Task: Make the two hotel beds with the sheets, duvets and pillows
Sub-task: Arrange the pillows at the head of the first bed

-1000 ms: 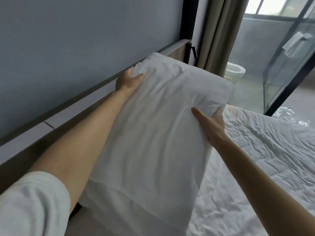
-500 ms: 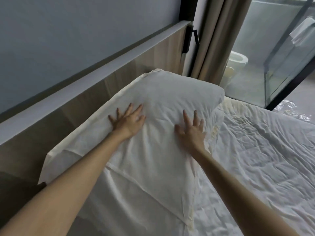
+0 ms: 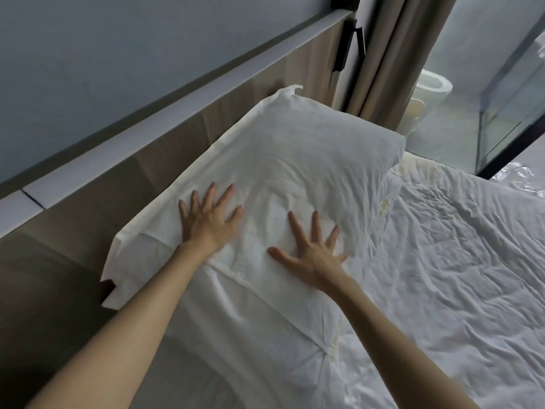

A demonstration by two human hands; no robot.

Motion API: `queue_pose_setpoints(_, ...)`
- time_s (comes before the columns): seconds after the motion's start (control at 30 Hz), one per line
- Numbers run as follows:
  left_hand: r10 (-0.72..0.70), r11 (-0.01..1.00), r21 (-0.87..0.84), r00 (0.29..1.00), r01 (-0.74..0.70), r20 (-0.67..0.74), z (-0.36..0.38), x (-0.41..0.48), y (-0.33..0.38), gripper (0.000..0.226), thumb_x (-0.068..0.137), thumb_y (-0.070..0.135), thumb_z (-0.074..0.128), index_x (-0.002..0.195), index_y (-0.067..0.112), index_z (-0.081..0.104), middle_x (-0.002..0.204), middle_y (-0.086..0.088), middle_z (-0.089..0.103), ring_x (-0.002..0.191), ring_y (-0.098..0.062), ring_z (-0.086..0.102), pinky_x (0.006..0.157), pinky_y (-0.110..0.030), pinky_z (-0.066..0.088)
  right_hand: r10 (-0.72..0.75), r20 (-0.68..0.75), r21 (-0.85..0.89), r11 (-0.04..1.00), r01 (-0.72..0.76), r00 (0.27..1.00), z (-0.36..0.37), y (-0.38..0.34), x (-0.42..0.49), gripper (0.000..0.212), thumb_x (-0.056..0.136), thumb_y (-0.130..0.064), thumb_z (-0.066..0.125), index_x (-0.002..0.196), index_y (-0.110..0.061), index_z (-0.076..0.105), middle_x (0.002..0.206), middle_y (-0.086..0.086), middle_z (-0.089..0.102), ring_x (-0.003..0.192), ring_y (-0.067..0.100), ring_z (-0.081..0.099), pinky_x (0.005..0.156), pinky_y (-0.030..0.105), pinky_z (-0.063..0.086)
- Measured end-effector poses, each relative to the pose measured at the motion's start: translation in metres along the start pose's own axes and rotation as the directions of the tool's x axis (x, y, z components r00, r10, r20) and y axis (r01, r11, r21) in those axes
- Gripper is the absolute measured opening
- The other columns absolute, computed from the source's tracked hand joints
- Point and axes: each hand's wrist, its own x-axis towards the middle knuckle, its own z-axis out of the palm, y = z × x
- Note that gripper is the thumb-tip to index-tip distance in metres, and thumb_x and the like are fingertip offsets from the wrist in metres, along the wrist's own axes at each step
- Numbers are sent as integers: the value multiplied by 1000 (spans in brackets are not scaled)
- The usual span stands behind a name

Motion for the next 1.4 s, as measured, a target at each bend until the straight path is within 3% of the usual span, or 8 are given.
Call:
queue_pose_setpoints(0.23, 62, 998, -6, 998, -62, -6, 8, -87, -47, 68, 88, 69, 19, 150, 47, 3, 162, 5, -7, 148, -27, -12, 119, -49, -6, -87, -21, -65, 994, 85, 996, 54, -3, -69, 98, 75, -83, 45, 142, -56, -21, 151, -11, -41, 136, 34, -40, 106, 73, -5)
queue_pose_setpoints(0.43, 82, 996, -31, 985, -79, 153, -14, -140, -63, 63, 99, 54, 33, 154, 36, 8, 163, 4, -4, 149, -24, 0, 119, -47, 5, -129, 41, -117, 984, 133, 991, 51, -2, -116, 78, 93, -49, 55, 152, -45, 6, 163, -3, -9, 150, 31, 1, 118, 49, 17)
queue_pose_setpoints(0.53, 128, 992, -29, 984, -126, 125, -40, -169, -66, 60, 100, 48, 33, 154, 31, 12, 162, 1, 8, 148, -24, 11, 119, -47, 9, -168, -82, -76, 984, 161, 982, 39, -18, -142, 65, 93, -36, 59, 151, -35, 28, 160, 0, 24, 142, 24, 32, 110, 40, 36)
queue_pose_setpoints(0.7, 178, 982, -68, 983, -175, 53, -68, -223, -78, 61, 100, 44, 36, 155, 30, 11, 162, 0, 10, 149, -25, 8, 119, -47, 10, -149, -283, 75, 981, 177, 947, 39, -27, -185, 56, 92, -34, 62, 144, -32, 42, 155, 6, 33, 139, 29, 36, 108, 45, 38)
queue_pose_setpoints(0.9, 295, 954, -64, 955, -293, 37, -64, -270, -76, 69, 98, 44, 45, 153, 36, 5, 162, 0, 3, 149, -25, 3, 119, -48, 13, 82, -289, 307, 952, 11, 954, 47, -5, -222, 63, 92, -31, 62, 148, -27, 34, 153, 11, 30, 138, 32, 34, 112, 44, 32)
queue_pose_setpoints(1.1, 416, 908, 30, 908, -418, 40, -40, -257, -47, 100, 84, 53, 64, 147, 50, -13, 161, 0, -14, 148, -31, -9, 117, -53, 17, 187, -312, 475, 880, -18, 932, 30, 16, -200, 67, 93, -33, 61, 151, -28, 27, 154, 10, 30, 141, 27, 31, 114, 43, 30)
queue_pose_setpoints(1.23, 454, 883, 68, 882, -465, 128, -9, -230, -20, 122, 68, 58, 76, 144, 52, -21, 156, 1, -32, 143, -39, -24, 117, -60, 3, 255, -263, 563, 824, -67, 931, 13, 31, -143, 73, 94, -37, 60, 153, -28, 17, 157, 8, 27, 140, 28, 34, 111, 44, 34)
queue_pose_setpoints(1.4, 466, 842, 194, 861, -503, 205, 40, -204, -16, 142, 52, 56, 84, 142, 50, -25, 153, -5, -36, 137, -45, -33, 109, -71, -5, 390, -81, 750, 630, -202, 917, 5, 43, -75, 99, 89, -46, 64, 153, -30, -9, 160, 7, 15, 140, 34, 32, 110, 54, 35)
